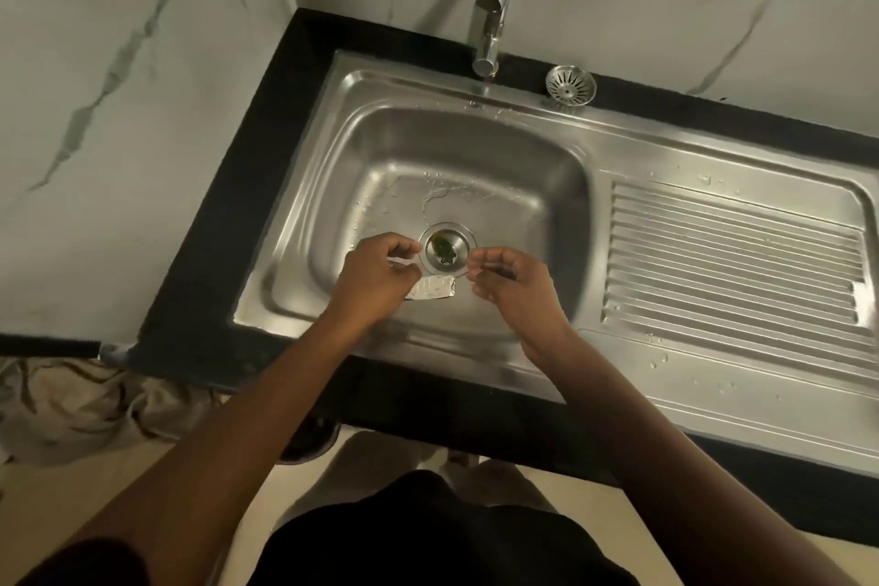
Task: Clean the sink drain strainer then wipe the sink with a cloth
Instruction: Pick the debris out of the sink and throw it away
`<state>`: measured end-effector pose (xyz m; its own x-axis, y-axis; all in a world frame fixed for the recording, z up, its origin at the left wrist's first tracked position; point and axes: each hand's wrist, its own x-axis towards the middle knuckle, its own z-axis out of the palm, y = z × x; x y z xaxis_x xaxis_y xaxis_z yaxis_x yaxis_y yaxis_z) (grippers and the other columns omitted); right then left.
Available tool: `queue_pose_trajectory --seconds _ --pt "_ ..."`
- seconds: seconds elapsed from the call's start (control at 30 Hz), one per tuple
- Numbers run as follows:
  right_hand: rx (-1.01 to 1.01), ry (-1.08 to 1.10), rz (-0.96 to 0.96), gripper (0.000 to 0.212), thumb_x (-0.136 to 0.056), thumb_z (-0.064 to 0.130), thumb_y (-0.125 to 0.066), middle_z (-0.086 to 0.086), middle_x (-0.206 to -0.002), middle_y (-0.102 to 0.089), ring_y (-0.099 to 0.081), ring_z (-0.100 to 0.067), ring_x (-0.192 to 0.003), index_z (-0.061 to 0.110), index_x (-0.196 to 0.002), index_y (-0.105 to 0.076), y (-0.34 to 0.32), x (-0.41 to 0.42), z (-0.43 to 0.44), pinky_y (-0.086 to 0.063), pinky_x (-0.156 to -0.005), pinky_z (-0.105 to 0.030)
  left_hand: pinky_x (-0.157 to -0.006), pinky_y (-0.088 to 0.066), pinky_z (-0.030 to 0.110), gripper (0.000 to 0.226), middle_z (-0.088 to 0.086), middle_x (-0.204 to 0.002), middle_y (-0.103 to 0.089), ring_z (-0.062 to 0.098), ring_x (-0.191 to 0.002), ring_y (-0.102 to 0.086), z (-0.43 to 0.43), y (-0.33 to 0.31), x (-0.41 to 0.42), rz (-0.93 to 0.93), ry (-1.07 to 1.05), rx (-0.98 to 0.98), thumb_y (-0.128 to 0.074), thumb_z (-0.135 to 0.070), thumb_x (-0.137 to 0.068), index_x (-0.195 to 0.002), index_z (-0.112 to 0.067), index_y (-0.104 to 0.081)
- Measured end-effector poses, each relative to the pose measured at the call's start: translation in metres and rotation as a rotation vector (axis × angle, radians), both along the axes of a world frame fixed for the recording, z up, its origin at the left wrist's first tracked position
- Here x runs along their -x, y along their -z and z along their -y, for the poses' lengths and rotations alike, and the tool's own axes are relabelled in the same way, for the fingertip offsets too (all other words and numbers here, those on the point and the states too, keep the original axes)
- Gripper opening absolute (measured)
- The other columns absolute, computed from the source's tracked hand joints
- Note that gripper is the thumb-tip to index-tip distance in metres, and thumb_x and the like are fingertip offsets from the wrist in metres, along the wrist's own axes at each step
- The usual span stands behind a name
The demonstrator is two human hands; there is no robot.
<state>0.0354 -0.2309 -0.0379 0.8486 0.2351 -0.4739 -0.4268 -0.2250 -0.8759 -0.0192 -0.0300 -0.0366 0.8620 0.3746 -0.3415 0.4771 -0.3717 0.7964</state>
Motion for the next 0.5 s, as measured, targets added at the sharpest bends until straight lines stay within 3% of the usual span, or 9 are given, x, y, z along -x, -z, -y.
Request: queue_pose_trajectory --seconds 0.17,0.4,0.5 --pt "0.135 -0.013 -0.021 0.022 -0.095 0.001 -0.067 -0.003 -0.104 -0.076 -0.070 -0.012 -0.088 0.011 -0.113 -0.075 0.037 -0.036 -0.024 -0.057 -0.074 -0.022 -0.098 -0.052 0.034 0.047 0.009 -0.127 -0.071 0.024 -0.116 -0.067 -0.020 0.044 -0.047 -0.268 0.263 -0.109 -0.083 -0.020 -0.087 -0.130 -0.012 -0.069" --pt "0.255 -0.006 -0.050 0.028 -0.090 -0.001 -0.066 -0.003 -0.099 -0.074 -0.067 -0.012 -0.083 0.007 -0.116 -0.075 0.074 -0.060 -0.043 -0.054 -0.069 -0.021 -0.089 -0.052 0.036 0.059 0.018 -0.133 -0.065 0.036 -0.121 -0.066 -0.018 0.093 -0.075 -0.519 0.528 -0.343 -0.088 -0.021 -0.082 -0.133 -0.008 -0.062" --pt "0.278 0.019 -0.060 0.028 -0.090 -0.002 -0.067 -0.005 -0.103 -0.076 -0.067 -0.015 -0.087 0.006 -0.114 -0.075 0.085 -0.062 -0.045 -0.058 -0.080 -0.031 -0.090 -0.054 0.039 0.049 0.019 -0.131 -0.064 0.038 -0.120 -0.066 -0.013 0.106 -0.076 -0.513 0.595 -0.405 -0.082 -0.010 -0.082 -0.127 -0.008 -0.062"
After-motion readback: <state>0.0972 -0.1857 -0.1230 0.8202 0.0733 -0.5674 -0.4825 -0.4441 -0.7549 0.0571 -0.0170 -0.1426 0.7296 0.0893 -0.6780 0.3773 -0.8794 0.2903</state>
